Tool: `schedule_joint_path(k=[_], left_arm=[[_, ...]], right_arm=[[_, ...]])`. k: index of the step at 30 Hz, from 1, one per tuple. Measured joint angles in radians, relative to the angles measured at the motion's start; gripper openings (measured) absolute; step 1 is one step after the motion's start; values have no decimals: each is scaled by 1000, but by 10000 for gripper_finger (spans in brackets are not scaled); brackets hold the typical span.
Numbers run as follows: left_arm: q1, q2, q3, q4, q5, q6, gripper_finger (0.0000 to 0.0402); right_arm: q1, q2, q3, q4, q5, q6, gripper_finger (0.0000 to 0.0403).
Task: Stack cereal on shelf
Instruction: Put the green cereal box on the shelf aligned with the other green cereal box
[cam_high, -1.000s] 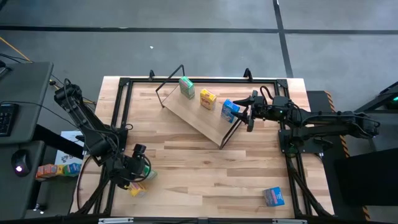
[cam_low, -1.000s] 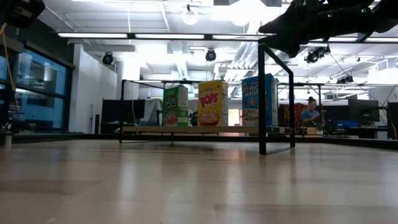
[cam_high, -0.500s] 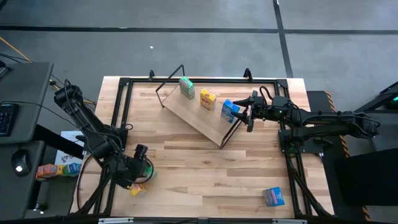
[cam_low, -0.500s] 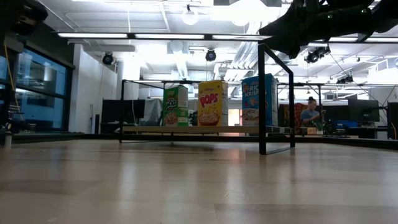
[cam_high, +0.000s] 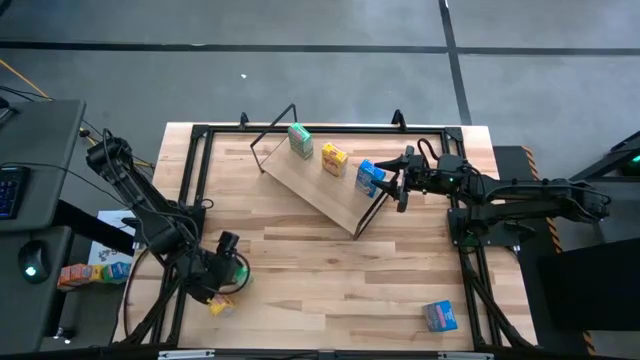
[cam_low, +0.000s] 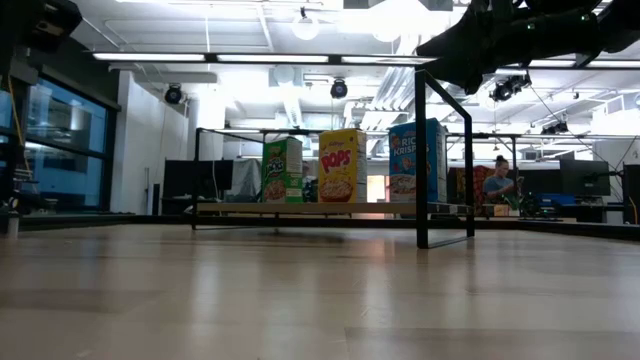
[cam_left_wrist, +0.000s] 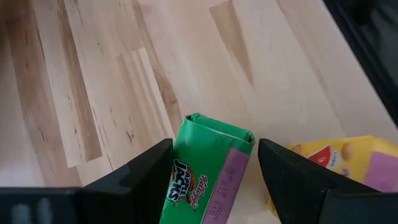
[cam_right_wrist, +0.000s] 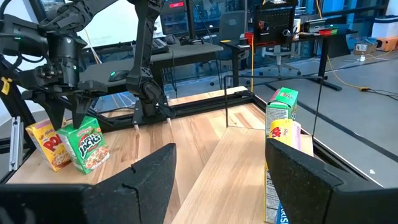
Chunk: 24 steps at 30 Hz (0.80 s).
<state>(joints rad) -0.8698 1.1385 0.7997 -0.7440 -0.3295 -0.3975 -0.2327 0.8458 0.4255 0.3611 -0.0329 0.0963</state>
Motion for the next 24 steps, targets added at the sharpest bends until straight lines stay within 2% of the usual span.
schedule_joint_path(k=[24], left_arm=[[-1,3,15,-49,18,21,227]], right_arm=[[0,1,0,-5,0,0,240]])
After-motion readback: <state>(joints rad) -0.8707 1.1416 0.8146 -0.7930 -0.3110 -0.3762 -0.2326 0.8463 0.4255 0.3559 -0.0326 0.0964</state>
